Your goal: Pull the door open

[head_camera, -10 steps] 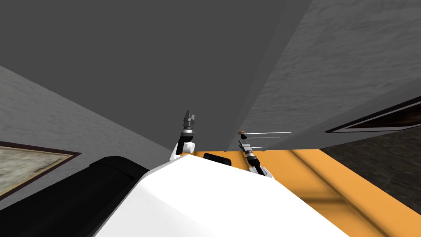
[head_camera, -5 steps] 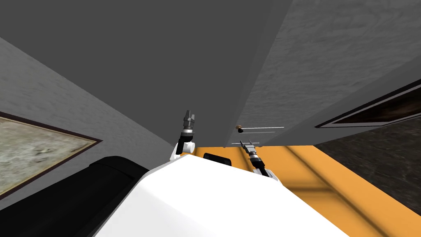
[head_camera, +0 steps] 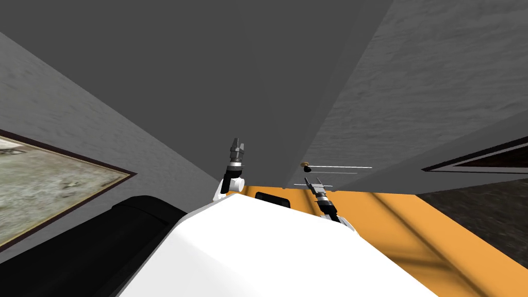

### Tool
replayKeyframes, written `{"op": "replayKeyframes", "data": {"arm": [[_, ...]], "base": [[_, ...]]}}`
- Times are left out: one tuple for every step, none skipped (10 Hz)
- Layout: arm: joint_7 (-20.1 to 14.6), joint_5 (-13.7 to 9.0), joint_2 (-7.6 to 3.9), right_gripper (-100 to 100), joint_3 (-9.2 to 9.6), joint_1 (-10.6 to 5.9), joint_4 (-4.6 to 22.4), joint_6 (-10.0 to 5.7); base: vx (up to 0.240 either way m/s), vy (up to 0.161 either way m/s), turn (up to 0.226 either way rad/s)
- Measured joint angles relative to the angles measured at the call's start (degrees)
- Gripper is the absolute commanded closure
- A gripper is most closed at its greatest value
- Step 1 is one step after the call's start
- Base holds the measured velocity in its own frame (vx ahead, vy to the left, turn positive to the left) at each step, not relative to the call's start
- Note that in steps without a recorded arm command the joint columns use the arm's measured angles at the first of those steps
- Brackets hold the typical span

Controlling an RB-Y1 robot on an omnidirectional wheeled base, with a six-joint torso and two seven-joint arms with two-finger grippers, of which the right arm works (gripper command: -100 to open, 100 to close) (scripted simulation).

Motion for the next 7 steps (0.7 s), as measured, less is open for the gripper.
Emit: {"op": "replayKeyframes", "data": {"arm": [[-0.11, -0.38, -0.42, -100, -0.58, -0.07, 0.75, -0.48], [-0.12, -0.69, -0.59, -100, -1.07, 0.04, 1.24, -0.94], [-0.04, -0.97, -0.72, -100, -1.54, 0.21, 1.84, -1.5], [0.02, -1.27, -0.98, -100, -2.01, -0.4, 3.87, -2.65], [0.09, -1.78, -1.37, -100, -2.81, -1.34, 6.69, -4.16], [-0.03, -1.99, -1.49, -100, -3.17, 0.03, 4.35, -3.52], [-0.07, -2.01, -1.5, 100, -3.2, 0.21, 3.92, -3.16]], "base": [[0.132, 0.021, 0.122], [0.094, 0.027, 0.102], [0.076, 0.024, 0.115], [0.144, 0.023, 0.237], [0.139, 0.022, 0.085], [0.047, 0.01, 0.0], [-0.014, -0.008, 0.003]]}}
